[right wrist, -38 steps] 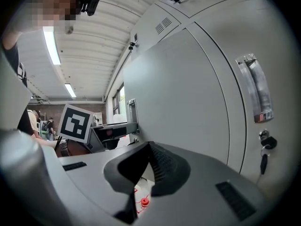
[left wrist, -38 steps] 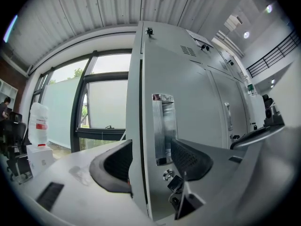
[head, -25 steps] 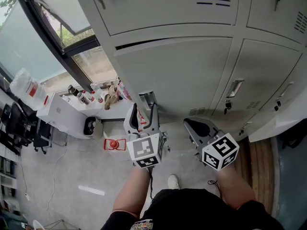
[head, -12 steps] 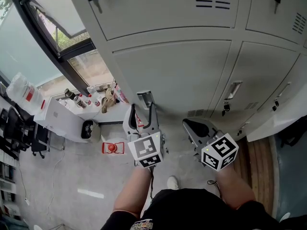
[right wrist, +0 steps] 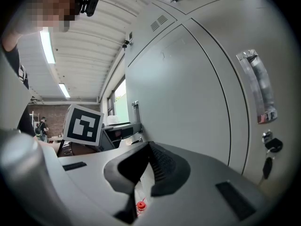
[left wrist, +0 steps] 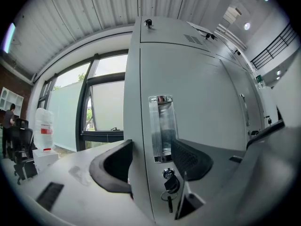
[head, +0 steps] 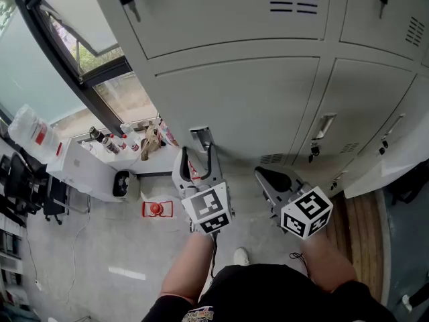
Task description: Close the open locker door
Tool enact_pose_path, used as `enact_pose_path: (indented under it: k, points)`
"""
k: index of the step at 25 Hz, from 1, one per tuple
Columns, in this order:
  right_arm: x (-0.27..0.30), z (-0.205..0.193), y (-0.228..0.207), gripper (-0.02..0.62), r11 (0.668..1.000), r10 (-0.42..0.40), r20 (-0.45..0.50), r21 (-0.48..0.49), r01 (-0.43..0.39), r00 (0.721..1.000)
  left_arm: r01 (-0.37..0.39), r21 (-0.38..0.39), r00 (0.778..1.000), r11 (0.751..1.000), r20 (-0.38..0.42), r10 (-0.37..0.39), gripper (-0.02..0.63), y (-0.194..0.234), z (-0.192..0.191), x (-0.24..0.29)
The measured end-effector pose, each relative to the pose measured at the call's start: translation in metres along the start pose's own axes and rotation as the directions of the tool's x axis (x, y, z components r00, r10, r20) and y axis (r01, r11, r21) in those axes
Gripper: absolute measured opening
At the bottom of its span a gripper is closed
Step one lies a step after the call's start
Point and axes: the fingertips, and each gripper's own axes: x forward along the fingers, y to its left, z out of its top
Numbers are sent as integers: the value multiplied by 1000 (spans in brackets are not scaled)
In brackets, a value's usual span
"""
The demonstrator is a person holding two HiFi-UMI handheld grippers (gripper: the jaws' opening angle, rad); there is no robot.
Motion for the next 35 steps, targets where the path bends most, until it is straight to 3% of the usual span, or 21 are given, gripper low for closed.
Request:
enact_pose_path:
  k: [9, 23, 35]
  points:
    - [-3, -1, -2, 54, 1000, 0, 2, 17, 0, 1000, -33, 0, 999, 999, 3, 33, 238, 1, 0, 1]
    - [-17, 1, -2, 54, 1000, 10, 12, 19, -10, 1000, -18, 5, 1000, 1000, -4, 18, 238, 0, 0, -3]
    - [-50, -2, 6, 54, 998, 57, 13, 13, -57, 998, -41, 19, 999, 999, 5, 41, 238, -20, 8, -47]
